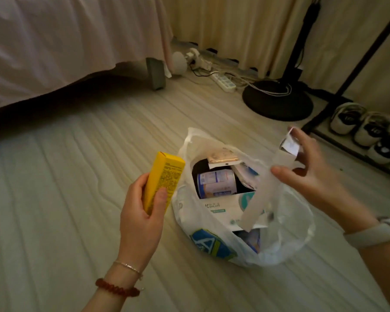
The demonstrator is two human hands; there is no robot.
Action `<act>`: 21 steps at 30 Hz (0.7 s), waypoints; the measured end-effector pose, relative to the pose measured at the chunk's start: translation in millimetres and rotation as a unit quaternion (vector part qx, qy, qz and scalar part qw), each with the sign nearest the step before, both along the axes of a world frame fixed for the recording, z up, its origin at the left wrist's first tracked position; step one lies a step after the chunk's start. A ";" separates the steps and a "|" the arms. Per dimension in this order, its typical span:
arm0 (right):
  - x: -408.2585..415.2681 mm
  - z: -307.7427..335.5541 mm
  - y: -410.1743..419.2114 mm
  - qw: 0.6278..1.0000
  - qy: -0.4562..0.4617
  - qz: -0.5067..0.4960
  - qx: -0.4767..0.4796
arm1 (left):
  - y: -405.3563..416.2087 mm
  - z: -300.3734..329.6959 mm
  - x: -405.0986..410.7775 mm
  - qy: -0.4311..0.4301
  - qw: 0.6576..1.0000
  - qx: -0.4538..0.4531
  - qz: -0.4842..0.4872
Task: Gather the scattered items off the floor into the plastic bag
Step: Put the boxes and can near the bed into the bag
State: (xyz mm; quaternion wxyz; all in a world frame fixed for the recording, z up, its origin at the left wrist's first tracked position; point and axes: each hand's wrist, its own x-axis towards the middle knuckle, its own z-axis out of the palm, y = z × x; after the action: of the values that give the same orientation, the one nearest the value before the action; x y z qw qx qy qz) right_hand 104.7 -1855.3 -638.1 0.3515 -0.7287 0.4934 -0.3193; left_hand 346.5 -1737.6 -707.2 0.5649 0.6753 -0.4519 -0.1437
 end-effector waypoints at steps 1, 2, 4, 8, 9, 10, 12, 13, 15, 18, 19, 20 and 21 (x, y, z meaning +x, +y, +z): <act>-4.6 -2.9 -0.8 0.999 0.027 -0.039 -0.013 | 3.2 -2.3 -5.6 -0.018 1.000 0.004 -0.007; -7.5 -5.9 -1.2 0.996 0.045 -0.077 -0.018 | 5.4 -4.2 -11.8 -0.038 0.999 0.006 -0.019; -8.7 -16.4 -2.0 0.991 0.067 -0.114 -0.005 | 5.8 -7.3 -25.0 -0.082 0.995 0.009 -0.052; -6.4 -30.1 -2.2 0.990 0.025 -0.137 0.005 | -0.7 -11.3 -44.0 -0.132 0.987 0.016 -0.095; -9.7 -26.7 -3.4 0.989 0.015 -0.148 -0.012 | -2.5 -12.5 -46.1 -0.135 0.986 0.018 -0.095; -16.4 -22.4 -5.7 0.988 0.013 -0.154 -0.025 | -4.4 -13.8 -47.4 -0.136 0.986 0.020 -0.094; -31.5 -12.0 -8.7 0.991 0.045 -0.122 -0.032 | -8.1 -16.7 -49.3 -0.139 0.985 0.023 -0.094; -37.8 -8.1 -8.5 0.992 0.079 -0.088 -0.036 | -10.0 -17.9 -50.7 -0.145 0.984 0.025 -0.096; -44.8 -4.4 -7.3 0.989 0.134 -0.025 -0.050 | -13.7 -20.0 -55.3 -0.158 0.981 0.028 -0.107; -43.1 -12.1 -8.2 0.989 0.138 0.058 -0.008 | -19.5 -22.5 -62.6 -0.165 0.977 0.034 -0.127; -41.7 -15.7 -7.9 0.987 0.137 0.078 0.016 | -21.5 -23.7 -64.5 -0.166 0.977 0.035 -0.132; -41.8 -18.6 -8.1 0.986 0.134 0.089 0.035 | -23.3 -25.3 -65.9 -0.166 0.976 0.034 -0.138; -42.3 -19.7 -8.4 0.986 0.126 0.094 0.049 | -25.2 -26.6 -66.8 -0.165 0.975 0.034 -0.143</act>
State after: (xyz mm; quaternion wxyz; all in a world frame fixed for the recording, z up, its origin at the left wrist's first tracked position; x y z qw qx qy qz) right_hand 62.4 -1863.7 -657.8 0.3501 -0.7881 0.4784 -0.1658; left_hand 279.8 -1762.8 -733.8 0.4328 0.6366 -0.6259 -0.1249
